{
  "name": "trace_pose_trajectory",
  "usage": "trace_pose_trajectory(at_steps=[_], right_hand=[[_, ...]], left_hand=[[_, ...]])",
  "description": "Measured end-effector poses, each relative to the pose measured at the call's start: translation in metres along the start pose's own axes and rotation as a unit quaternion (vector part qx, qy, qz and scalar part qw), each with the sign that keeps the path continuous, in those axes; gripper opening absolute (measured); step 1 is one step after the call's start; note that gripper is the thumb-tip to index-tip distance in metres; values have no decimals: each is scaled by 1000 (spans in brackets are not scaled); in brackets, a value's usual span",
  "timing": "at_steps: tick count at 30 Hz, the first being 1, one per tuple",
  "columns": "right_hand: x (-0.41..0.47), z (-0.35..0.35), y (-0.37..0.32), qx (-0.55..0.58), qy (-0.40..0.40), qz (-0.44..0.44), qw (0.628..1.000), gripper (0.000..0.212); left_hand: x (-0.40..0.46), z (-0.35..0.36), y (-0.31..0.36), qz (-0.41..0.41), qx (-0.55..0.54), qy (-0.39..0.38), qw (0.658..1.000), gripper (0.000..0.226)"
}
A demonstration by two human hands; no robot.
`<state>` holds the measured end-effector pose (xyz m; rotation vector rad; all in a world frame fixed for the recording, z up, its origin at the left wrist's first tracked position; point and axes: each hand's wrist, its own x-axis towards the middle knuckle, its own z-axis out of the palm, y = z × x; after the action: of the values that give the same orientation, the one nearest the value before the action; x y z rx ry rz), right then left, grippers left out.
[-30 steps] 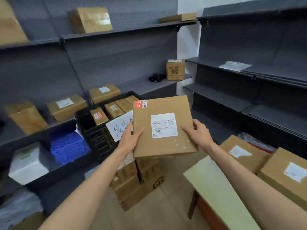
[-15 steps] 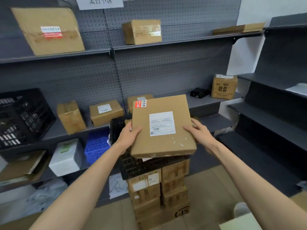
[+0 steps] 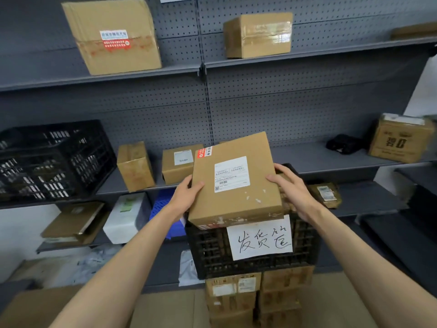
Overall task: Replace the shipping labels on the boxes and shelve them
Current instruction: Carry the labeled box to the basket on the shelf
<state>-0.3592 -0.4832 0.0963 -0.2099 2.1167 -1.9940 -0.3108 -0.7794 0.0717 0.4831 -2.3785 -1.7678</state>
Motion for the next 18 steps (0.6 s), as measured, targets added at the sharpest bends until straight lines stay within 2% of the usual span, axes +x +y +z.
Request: trace_pose_trajectory(at_steps=[4, 6, 8, 10, 14, 18], right_hand=[[37, 25, -9, -14, 52, -20, 998, 58], [55, 39, -14, -65, 88, -31, 993, 65], [69, 57, -21, -123, 114, -35, 985, 70], [80, 78, -27, -171, 137, -39, 975, 72], [98, 120, -38, -256, 157, -44, 953, 75], [108, 156, -41, -360, 167, -45, 917, 77]], left_hand=[[50, -21, 2, 22, 46, -8, 999, 60], [77, -33, 12, 39, 85, 6, 996, 74], [104, -44, 27, 59, 103, 10, 993, 78], [130, -53, 42, 92, 114, -20, 989, 84], [171, -61, 63, 140, 99, -70, 983, 88], [202, -62, 63, 141, 72, -87, 984, 96]])
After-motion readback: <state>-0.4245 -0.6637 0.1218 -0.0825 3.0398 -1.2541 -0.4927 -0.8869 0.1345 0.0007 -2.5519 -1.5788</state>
